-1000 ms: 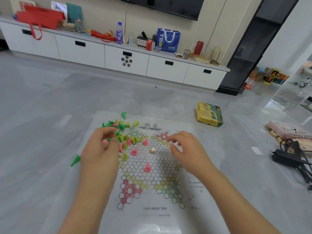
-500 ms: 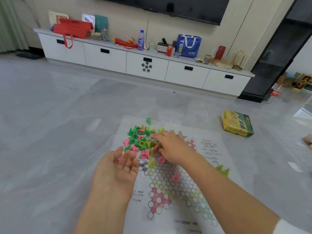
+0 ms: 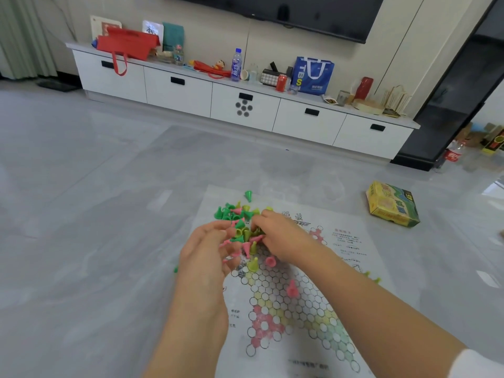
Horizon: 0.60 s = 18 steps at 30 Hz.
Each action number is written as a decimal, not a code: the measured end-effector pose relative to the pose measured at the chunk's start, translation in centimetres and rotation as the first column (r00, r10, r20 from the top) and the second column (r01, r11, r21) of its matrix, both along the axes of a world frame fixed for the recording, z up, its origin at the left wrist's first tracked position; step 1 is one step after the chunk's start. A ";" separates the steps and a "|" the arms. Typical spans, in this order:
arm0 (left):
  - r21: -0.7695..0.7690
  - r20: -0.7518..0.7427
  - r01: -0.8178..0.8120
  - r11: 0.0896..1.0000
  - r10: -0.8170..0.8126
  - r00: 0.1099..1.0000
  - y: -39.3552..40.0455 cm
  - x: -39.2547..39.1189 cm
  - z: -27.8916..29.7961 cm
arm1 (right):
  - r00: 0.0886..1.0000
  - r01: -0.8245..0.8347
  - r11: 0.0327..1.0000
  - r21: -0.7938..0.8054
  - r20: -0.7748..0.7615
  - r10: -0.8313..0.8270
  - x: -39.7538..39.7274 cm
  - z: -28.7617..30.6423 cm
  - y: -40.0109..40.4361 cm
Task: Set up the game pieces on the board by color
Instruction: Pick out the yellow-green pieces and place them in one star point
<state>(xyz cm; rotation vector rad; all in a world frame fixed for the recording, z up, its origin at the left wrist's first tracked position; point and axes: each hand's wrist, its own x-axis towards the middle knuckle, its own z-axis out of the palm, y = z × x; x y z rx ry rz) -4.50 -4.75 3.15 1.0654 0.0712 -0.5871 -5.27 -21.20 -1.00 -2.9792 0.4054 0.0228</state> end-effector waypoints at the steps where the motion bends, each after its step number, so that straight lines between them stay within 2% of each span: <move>1: 0.027 0.037 0.011 1.000 -0.012 0.999 0.0 -0.1 0.1 | 1.000 0.011 1.000 0.014 0.015 -0.011 0.0 -0.1 -0.1; 7: 0.098 0.038 0.103 0.990 -0.107 0.994 -0.2 -0.3 -0.1 | 0.977 0.115 0.976 0.185 0.155 -0.145 -0.3 1.4 -0.4; 9: 0.129 0.073 0.122 0.984 -0.132 0.989 -0.4 -0.3 -0.1 | 0.927 0.152 0.938 0.312 0.285 -0.245 -1.0 3.6 0.1; 11: 0.127 0.084 0.149 0.981 -0.160 0.984 -0.6 -0.4 -0.2 | 0.879 0.085 0.873 0.481 0.376 -0.293 -2.2 5.9 1.7; 13: 0.056 0.042 0.191 0.980 -0.193 0.980 -0.8 -0.7 -0.2 | 0.906 -0.034 0.852 0.523 0.376 -0.195 -3.7 7.2 4.1; 16: -0.258 -0.167 0.198 0.946 -0.246 0.955 -0.6 -0.9 0.0 | 0.946 -0.118 0.904 0.412 0.323 -0.023 -5.2 6.7 6.4; 18: -0.297 -0.190 0.199 0.934 -0.262 0.946 -0.4 -1.1 -0.1 | 0.938 -0.097 0.874 0.477 0.337 -0.080 -5.5 6.3 6.2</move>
